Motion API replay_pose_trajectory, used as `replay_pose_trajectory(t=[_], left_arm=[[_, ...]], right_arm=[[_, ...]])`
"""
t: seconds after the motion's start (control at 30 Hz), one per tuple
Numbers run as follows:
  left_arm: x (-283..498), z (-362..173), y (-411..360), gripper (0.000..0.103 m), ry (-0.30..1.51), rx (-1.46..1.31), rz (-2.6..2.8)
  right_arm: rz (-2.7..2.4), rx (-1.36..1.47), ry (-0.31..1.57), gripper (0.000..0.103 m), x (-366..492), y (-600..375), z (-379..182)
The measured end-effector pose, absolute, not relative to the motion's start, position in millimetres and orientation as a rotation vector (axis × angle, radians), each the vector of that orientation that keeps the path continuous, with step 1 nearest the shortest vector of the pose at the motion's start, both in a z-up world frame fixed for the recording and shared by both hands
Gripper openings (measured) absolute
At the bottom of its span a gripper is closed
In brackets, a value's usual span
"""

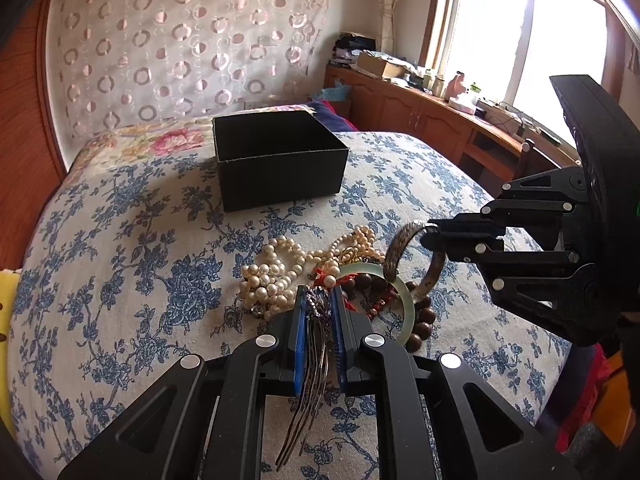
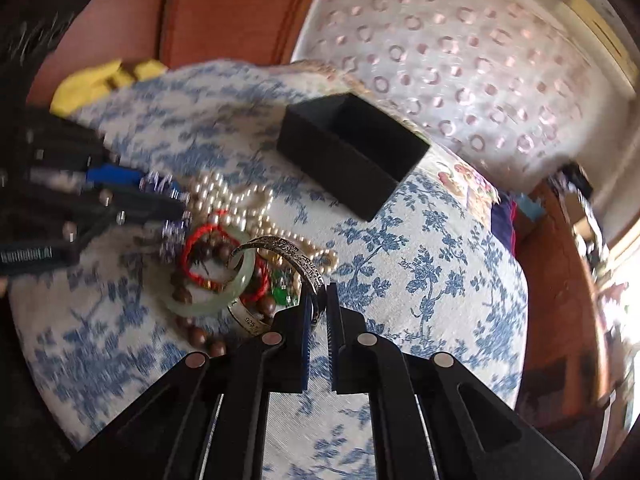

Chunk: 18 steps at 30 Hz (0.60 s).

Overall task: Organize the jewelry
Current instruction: 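Close the right tool on the silver bangle in the pile, then lift the hair comb with the left tool while the right tool lifts the silver bangle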

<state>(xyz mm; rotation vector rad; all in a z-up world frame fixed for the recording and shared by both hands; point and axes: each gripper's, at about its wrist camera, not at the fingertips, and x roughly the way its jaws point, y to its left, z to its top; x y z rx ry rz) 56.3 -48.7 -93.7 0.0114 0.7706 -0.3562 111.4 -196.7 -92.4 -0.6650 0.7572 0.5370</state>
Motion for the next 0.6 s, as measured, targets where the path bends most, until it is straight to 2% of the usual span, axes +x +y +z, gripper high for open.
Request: replay_pose_trajectory(t=[0.33, 0.6], left_arm=[[57.1, -97.4, -51.9, 0.011, 0.781, 0.018, -0.361], [57.0, -95.2, -56.7, 0.011, 0.780, 0.018, -0.370]], right_arm=[[0.562, -0.893, 0.734, 0.007, 108.7, -182.1, -96.4], [0.553, -0.878, 0.693, 0.007, 99.5, -189.1, -84.7]])
